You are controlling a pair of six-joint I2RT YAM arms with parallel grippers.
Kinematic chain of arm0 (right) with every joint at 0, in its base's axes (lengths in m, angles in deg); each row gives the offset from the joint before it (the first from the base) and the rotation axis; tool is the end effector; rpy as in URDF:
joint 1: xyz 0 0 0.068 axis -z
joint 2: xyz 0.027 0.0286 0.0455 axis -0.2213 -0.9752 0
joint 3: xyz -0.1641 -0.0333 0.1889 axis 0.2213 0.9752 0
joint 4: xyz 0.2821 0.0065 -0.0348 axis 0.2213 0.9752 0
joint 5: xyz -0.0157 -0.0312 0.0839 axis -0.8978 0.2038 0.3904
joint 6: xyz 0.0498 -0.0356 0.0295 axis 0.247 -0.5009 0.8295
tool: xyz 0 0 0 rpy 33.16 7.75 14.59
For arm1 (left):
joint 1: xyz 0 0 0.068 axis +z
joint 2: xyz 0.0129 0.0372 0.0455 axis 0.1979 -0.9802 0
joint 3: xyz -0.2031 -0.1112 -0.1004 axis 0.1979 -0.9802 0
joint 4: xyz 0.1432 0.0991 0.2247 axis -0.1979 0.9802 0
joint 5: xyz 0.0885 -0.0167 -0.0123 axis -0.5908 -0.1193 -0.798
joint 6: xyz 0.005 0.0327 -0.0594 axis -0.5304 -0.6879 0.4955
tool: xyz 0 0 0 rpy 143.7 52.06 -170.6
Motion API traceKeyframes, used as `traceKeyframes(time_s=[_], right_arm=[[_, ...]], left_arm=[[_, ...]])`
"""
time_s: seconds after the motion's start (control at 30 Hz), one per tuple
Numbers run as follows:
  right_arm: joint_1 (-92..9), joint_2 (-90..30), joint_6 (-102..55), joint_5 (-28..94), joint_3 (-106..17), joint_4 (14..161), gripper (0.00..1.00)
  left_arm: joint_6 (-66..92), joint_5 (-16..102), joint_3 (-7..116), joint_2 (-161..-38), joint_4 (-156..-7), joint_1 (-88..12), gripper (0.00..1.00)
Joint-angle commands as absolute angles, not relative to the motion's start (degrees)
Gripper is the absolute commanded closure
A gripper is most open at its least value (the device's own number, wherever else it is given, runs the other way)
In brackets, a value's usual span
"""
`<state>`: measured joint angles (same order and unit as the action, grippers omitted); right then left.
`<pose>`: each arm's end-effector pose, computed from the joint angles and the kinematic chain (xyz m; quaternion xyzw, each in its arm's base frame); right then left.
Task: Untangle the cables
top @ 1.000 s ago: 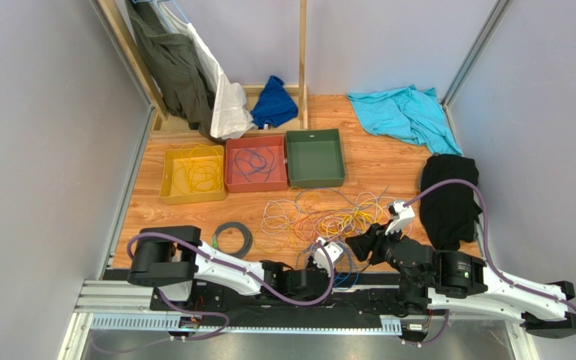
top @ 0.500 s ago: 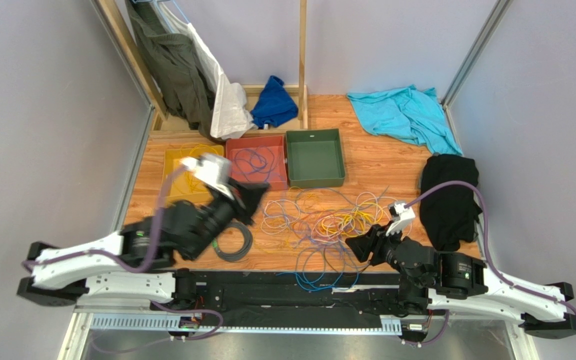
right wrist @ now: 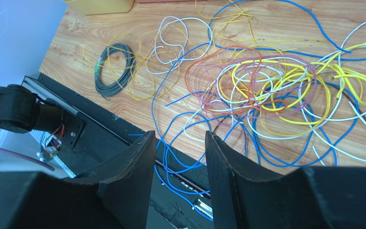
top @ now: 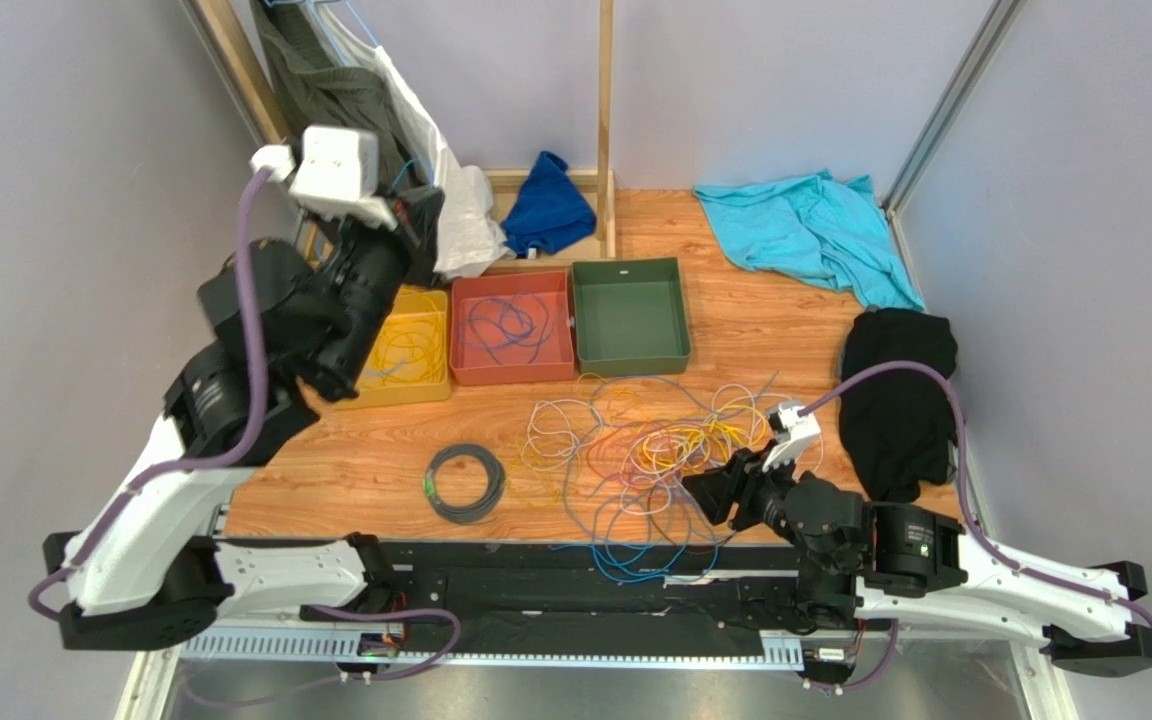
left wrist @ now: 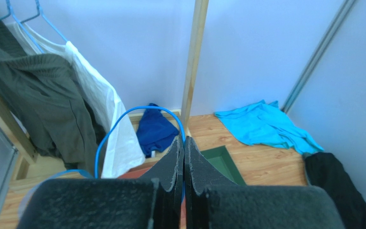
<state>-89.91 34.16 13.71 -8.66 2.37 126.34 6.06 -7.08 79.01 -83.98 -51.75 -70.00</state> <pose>0.0622 0.1336 0.2437 -0.0854 0.8267 0.3076 0.4633 0.1295 -0.1422 0.5521 0.0307 0.6604 -0.1780 0.7288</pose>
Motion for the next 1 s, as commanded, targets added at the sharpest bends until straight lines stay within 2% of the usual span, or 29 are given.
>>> traceKeyframes(time_s=[0.0,0.27,0.57,0.97], right_arm=[[-90.05,32.85,11.89,-8.13,2.66,122.34,0.53],[-90.05,32.93,11.45,-7.34,3.54,121.55,0.53],[-90.13,35.13,11.1,-8.13,3.45,123.48,0.53],[-90.05,35.93,10.22,-9.88,4.25,124.1,0.53]], left_arm=[[2.65,-1.51,89.45,-91.64,-46.98,-64.52,1.0],[2.47,0.69,99.07,-99.66,-43.55,-61.17,1.0],[10.29,8.15,87.21,-99.49,-45.48,-52.56,1.0],[15.3,14.66,72.09,-104.83,-53.48,-46.75,1.0]])
